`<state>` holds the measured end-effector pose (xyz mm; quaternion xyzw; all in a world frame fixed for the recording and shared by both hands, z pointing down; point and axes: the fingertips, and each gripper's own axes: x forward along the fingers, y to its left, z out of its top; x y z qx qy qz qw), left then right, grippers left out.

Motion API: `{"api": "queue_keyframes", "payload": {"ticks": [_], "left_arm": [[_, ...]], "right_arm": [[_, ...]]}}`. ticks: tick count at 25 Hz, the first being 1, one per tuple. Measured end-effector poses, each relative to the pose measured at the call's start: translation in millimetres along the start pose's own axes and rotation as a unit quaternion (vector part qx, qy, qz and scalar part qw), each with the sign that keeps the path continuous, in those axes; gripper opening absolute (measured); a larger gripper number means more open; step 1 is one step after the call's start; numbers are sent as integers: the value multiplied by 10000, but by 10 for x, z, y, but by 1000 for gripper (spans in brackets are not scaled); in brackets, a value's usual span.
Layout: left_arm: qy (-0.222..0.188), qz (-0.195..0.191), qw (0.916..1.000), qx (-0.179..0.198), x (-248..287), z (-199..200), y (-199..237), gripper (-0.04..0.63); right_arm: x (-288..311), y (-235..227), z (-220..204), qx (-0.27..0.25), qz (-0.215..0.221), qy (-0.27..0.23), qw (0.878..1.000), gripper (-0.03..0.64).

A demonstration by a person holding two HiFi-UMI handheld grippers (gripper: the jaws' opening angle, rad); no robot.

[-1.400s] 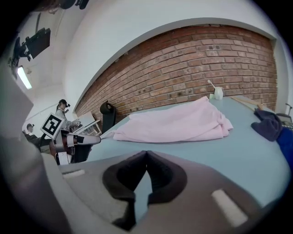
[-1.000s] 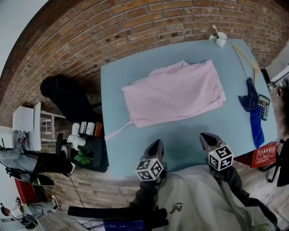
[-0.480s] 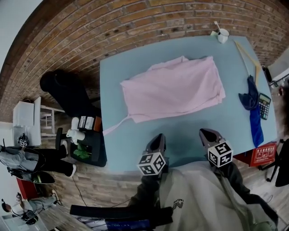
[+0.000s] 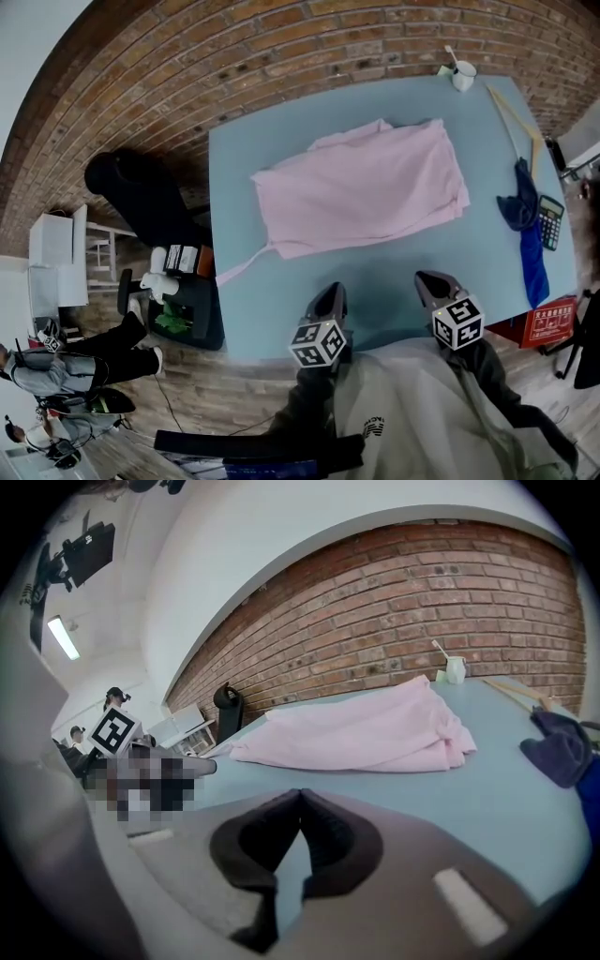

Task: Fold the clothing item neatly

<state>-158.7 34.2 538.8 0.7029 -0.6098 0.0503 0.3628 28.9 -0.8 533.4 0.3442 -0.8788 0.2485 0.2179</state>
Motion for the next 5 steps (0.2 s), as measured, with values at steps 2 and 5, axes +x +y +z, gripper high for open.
{"api": "queue_keyframes", "payload": {"ticks": [2, 5], "left_arm": [[11, 2, 10000, -1, 3, -14, 2, 8], [16, 2, 10000, 8, 20, -27, -1, 8]], "right_arm": [[-6, -9, -8, 7, -8, 0, 10000, 3], [-8, -35, -3, 12, -13, -15, 10000, 3]]}}
